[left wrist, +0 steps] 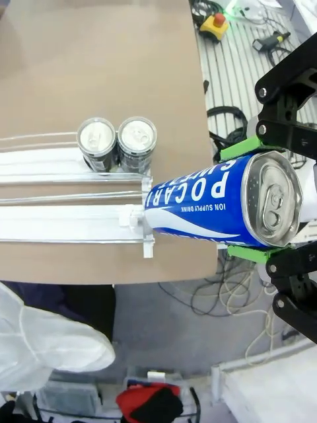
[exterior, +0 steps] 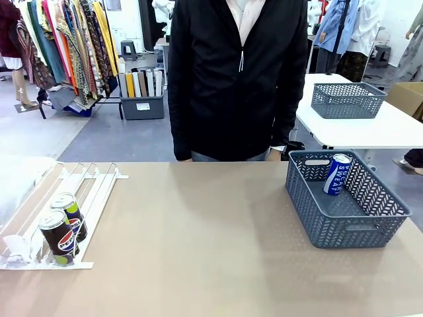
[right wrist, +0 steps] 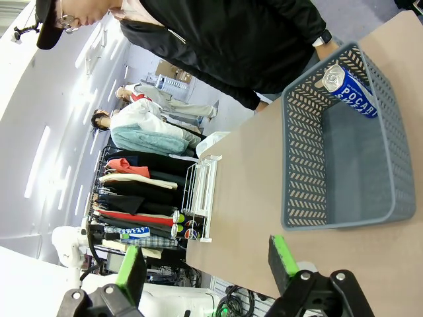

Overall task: Retrieve and store the cans from the dispenser.
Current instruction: Pick up the last remaining can from one row of the Automatic Can Dispenser and place it in the middle of the table.

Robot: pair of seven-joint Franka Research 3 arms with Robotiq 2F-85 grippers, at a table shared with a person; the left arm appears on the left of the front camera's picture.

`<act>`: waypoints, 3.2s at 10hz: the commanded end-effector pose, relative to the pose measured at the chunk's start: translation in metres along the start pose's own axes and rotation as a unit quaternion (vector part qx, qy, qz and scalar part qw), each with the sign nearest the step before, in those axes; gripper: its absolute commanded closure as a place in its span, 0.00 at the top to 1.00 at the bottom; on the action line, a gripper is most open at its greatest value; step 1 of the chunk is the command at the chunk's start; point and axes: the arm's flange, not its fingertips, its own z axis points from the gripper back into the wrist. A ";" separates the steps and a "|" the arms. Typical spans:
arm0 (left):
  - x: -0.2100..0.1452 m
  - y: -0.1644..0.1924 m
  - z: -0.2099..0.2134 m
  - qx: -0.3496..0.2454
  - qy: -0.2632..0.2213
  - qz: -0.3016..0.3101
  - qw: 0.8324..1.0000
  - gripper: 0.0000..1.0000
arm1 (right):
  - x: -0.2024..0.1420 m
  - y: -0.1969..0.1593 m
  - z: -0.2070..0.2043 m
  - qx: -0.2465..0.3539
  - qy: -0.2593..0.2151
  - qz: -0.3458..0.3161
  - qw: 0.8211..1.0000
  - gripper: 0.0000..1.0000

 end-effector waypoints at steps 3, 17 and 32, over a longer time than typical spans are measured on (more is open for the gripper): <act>0.089 -0.155 -0.030 -0.039 -0.040 -0.117 0.992 0.00 | 0.003 0.001 -0.001 0.010 -0.009 0.013 1.000 1.00; 0.109 -0.466 -0.279 0.023 0.142 -0.406 0.902 0.00 | 0.003 0.001 -0.001 0.010 -0.009 0.013 1.000 1.00; 0.072 -0.019 -0.057 -0.397 0.017 -0.113 0.910 1.00 | 0.003 0.001 -0.001 0.010 -0.009 0.013 1.000 1.00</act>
